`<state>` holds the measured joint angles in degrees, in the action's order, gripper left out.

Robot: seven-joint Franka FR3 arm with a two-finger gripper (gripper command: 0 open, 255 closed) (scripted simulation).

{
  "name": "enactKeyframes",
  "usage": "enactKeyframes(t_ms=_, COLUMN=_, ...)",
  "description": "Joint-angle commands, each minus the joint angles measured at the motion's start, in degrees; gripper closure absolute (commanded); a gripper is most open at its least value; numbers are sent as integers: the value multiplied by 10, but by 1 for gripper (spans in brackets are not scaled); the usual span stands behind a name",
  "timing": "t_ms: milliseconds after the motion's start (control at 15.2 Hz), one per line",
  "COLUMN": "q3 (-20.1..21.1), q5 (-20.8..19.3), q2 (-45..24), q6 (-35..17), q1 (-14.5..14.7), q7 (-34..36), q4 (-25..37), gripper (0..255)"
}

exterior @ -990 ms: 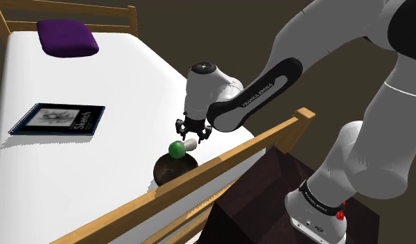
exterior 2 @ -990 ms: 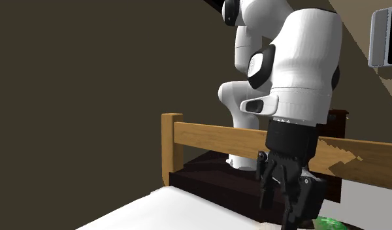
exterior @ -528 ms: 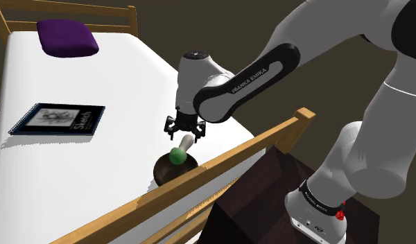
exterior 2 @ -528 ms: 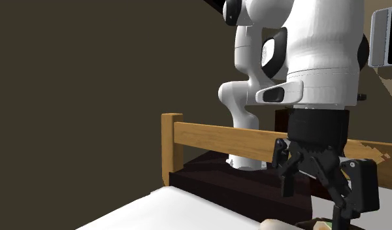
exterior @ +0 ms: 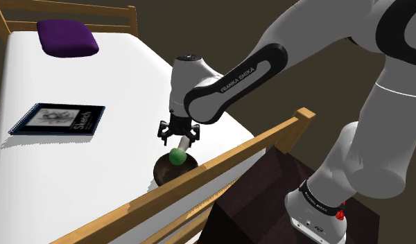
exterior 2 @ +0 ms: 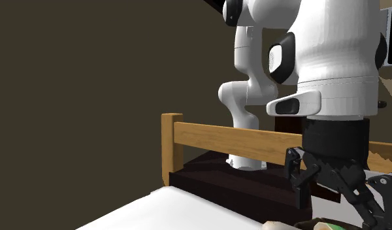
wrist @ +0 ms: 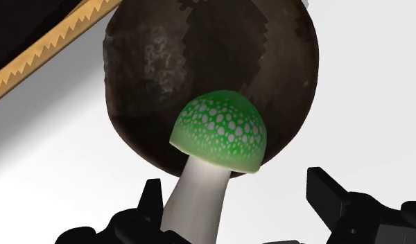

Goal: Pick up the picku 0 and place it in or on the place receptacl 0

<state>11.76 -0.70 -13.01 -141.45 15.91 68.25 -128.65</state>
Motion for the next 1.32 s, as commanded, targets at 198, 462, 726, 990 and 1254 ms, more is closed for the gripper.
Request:
enactKeyframes(t_ms=198, q3=-2, q5=-5, q2=-16, q6=-18, q1=1, q7=2, q4=-2, gripper=0)
enactKeyframes(t_ms=462, q3=-2, q5=-5, q2=-16, q6=-18, q1=1, q7=2, q4=-2, gripper=0)
enactKeyframes(t_ms=726, q3=-2, q5=-4, q2=-16, q6=-18, q1=1, q7=2, q4=-2, gripper=255)
enactKeyframes(t_ms=990, q3=-3, q5=-4, q2=-18, q6=-16, q1=-1, q7=-1, q4=2, gripper=255)
enactKeyframes(t_ms=1254, q3=-1, q5=-3, q2=-10, q6=-12, q1=0, q7=1, q4=-2, gripper=255)
